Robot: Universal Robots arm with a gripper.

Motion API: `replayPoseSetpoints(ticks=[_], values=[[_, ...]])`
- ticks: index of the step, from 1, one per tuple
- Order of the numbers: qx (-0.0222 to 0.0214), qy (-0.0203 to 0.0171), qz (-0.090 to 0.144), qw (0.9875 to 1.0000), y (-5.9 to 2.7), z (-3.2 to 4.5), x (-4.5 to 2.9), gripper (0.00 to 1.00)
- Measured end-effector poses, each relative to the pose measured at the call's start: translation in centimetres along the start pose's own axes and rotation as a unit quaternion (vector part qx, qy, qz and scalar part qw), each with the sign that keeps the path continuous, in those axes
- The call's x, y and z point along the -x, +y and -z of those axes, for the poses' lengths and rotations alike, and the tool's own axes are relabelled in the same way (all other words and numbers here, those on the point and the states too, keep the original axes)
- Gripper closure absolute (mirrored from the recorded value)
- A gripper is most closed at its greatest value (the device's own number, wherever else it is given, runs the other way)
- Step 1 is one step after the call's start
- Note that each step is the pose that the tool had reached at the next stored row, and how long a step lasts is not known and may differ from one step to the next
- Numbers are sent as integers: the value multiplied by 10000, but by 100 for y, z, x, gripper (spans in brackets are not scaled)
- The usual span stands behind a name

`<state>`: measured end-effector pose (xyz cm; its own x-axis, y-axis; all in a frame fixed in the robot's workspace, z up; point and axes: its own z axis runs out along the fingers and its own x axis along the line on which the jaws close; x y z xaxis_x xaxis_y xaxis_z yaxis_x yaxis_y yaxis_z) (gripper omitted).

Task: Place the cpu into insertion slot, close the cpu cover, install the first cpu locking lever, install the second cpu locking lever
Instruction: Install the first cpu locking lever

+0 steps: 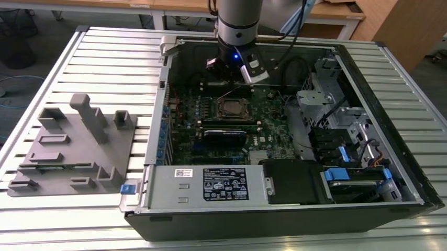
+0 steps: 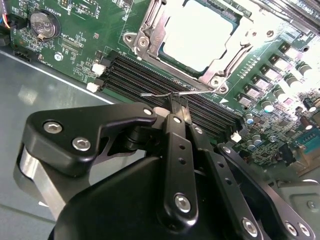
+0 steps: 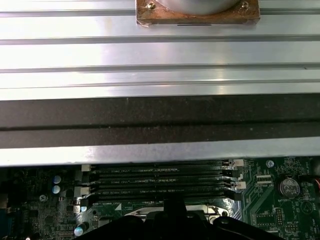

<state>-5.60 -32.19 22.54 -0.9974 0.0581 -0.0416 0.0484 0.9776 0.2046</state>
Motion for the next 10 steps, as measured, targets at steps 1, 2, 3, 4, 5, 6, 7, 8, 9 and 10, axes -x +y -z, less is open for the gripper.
replayPoseSetpoints(ticks=[1,2,3,4,5,6,7,8,9,10], values=[[0,0,0,10000,0,-1,0,89],[0,0,0,10000,0,-1,0,89],[0,0,0,10000,0,-1,0,89],[1,0,0,10000,1,-2,0,89],[1,-1,0,10000,3,-3,0,89],[1,0,0,10000,5,-4,-1,89],[1,0,0,10000,10,-6,-1,89],[1,0,0,10000,14,-7,-1,89],[1,0,0,10000,14,-7,-1,89],[1,0,0,10000,14,-8,-1,89]])
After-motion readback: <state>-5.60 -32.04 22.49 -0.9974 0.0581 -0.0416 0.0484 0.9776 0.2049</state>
